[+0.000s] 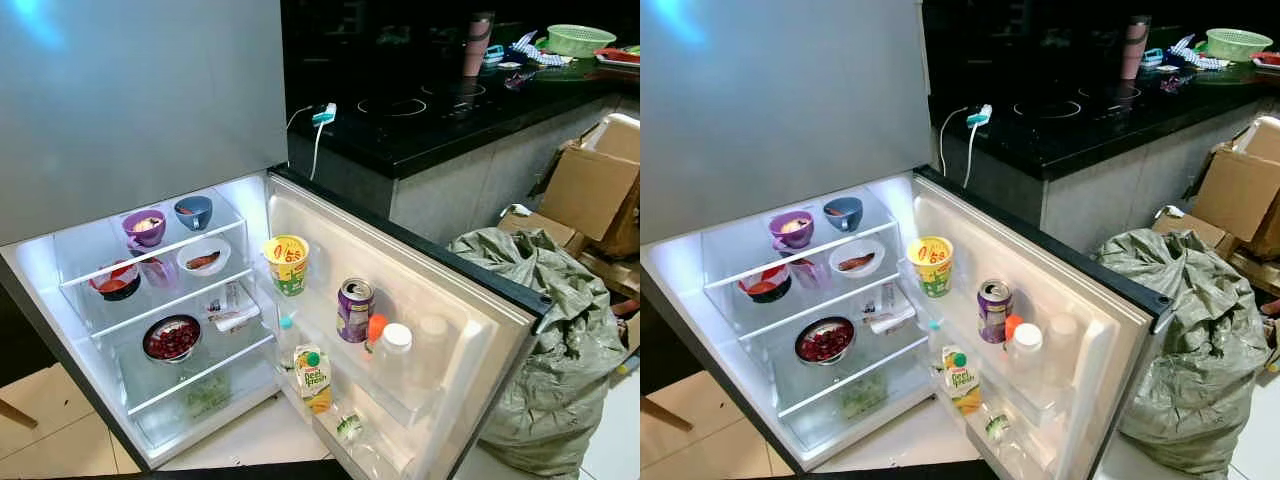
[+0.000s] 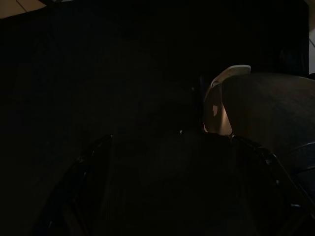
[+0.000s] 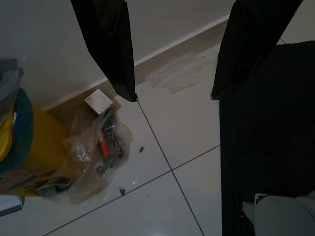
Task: Restocking fridge
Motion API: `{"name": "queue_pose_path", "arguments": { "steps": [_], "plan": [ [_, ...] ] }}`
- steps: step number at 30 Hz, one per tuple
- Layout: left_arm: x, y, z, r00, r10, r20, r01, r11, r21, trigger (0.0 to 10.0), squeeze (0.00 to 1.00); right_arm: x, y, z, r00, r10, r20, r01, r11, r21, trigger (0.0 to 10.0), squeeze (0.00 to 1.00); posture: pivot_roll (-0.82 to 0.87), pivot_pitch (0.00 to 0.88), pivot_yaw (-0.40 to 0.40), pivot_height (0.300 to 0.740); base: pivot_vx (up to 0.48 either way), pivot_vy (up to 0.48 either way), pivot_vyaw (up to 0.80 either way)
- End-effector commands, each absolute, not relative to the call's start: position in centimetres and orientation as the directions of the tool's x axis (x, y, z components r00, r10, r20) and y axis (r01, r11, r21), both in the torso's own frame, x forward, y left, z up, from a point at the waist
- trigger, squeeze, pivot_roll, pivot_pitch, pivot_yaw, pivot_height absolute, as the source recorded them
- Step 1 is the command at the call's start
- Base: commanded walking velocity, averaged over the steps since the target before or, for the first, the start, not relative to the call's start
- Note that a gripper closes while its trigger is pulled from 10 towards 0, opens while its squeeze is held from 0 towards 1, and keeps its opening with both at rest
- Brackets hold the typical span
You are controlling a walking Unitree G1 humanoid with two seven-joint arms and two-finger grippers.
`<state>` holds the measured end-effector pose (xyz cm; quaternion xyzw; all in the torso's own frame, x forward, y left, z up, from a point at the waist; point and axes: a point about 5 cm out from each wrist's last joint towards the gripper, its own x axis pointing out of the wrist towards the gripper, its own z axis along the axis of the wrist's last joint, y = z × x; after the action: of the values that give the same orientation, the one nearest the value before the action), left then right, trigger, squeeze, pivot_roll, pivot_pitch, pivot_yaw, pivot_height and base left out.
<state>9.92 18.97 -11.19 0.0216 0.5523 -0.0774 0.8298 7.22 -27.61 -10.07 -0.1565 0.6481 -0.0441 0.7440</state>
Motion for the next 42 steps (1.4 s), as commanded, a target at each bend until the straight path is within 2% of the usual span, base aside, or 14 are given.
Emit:
{"name": "queue_pose_path", "arguments": {
  "steps": [1,32,42],
  "plan": [
    [8.93,17.94,-11.56,0.335,-0.138,-0.932,0.168,0.982,-0.085,10.0,0.0,7.52,-27.24,-10.15,0.17,-0.259,-0.951,-0.137,0.949,-0.283,10.0,0.0,-0.04,0.0,0.004,0.74,-0.315,0.0,0.0],
    [9.03,17.84,-11.54,0.342,-0.142,-0.929,0.163,0.982,-0.09,10.0,0.0,7.25,-27.17,-10.22,0.166,-0.255,-0.953,-0.151,0.948,-0.28,10.0,0.0,-0.04,0.0,0.003,0.74,-0.354,0.0,0.0],
    [9.31,18.15,-11.41,0.363,-0.139,-0.922,0.17,0.982,-0.081,10.0,0.0,7.34,-27.29,-10.16,0.17,-0.256,-0.952,-0.157,0.946,-0.282,10.0,0.0,-0.05,0.0,0.002,0.74,-0.117,0.0,0.0]
  ]
}}
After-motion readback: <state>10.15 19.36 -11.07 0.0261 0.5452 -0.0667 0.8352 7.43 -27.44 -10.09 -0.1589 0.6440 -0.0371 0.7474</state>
